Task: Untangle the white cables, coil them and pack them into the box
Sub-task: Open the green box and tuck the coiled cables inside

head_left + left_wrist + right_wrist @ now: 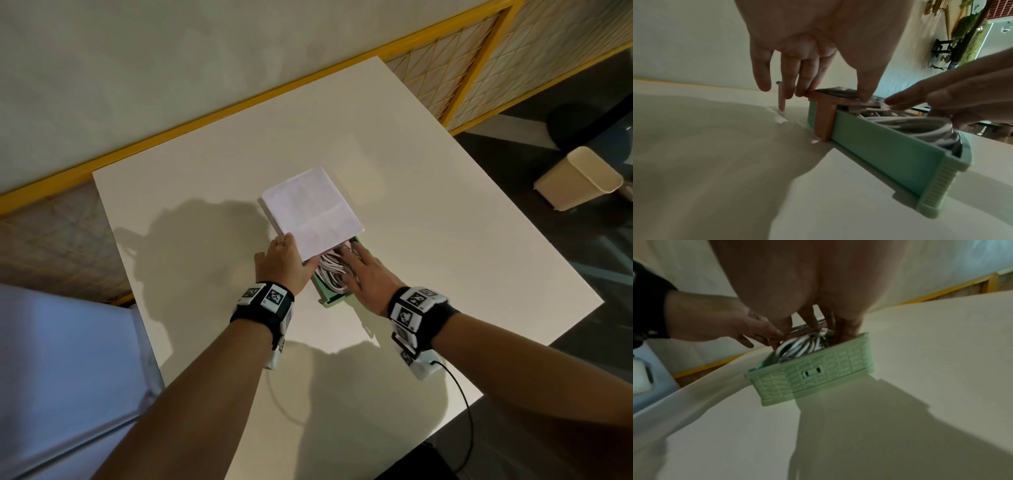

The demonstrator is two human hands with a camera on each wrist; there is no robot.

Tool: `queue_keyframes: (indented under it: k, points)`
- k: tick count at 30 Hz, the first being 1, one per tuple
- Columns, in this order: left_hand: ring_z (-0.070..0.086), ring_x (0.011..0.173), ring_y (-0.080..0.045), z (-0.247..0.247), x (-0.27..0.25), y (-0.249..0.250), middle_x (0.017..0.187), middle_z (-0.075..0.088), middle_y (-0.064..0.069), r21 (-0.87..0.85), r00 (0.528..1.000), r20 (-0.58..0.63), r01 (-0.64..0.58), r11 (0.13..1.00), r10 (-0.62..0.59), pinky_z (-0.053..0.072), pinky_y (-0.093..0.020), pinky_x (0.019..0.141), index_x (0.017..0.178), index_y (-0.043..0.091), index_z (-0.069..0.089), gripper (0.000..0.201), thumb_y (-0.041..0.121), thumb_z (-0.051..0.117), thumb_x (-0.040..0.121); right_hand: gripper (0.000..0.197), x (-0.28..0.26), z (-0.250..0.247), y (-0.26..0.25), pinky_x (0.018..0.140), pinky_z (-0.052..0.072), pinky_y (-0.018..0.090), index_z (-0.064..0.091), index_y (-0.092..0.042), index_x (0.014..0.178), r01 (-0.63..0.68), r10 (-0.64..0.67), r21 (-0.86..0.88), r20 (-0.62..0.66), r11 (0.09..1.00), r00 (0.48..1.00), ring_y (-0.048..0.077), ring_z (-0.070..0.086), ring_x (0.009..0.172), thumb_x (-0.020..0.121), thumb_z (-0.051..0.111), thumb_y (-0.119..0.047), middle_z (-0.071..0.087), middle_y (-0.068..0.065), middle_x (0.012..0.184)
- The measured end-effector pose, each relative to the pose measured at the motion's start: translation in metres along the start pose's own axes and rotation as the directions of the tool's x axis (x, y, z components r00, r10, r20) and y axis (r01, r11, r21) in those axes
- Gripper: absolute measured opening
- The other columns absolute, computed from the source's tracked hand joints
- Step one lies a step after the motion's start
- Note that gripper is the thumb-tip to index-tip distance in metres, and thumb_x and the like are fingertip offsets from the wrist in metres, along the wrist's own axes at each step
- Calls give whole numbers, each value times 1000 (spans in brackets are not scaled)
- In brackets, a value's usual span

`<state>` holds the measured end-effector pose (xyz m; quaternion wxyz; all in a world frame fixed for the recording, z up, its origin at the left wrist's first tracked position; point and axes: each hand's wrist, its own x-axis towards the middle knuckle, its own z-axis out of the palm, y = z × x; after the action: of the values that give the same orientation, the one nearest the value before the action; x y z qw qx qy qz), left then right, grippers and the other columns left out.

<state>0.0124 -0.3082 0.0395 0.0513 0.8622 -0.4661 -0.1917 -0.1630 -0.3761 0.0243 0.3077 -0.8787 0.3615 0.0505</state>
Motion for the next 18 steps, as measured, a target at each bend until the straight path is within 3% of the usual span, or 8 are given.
queue_keyframes:
  k: [3,6,9,13,18]
  points:
    - [52,120,-30,-11,-3,-6,132,56,-12,-42,999,44,6,999,-4,39,-43,96,134,11,42,58,52,41,93,47,-19,-10,7,96,45,52,40,-16,138,55,-58,-37,-114,998,992,42,52,114,91,44,-23,39,15,143]
    - [52,123,-30,-20,-6,-16,139,53,-9,-179,1000,19,2,984,1,41,-42,101,139,14,41,49,39,41,97,42,-32,-15,14,95,46,48,49,-13,129,1,5,31,-188,1000,982,38,54,110,88,47,-12,49,12,133]
    - [53,124,-27,-22,-6,-24,142,50,-7,-238,999,0,-40,971,41,40,-36,102,140,13,41,47,30,45,96,46,-36,-15,16,106,39,42,43,-8,135,-69,83,74,-194,995,977,35,47,124,89,48,-10,45,14,141]
    - [49,128,-28,-21,-11,-21,144,48,-10,-224,996,67,-42,974,59,38,-33,104,143,11,39,51,28,48,96,54,-27,-10,5,114,22,30,26,-3,143,-171,197,205,-113,964,974,26,28,141,94,44,-15,24,14,154]
    - [46,131,-27,-19,-17,-17,147,44,-9,-256,994,95,-27,966,53,37,-31,107,144,9,37,54,25,50,95,51,-21,-5,-5,118,21,40,29,-4,143,-138,166,216,-117,967,979,29,28,141,94,42,-13,24,15,154]
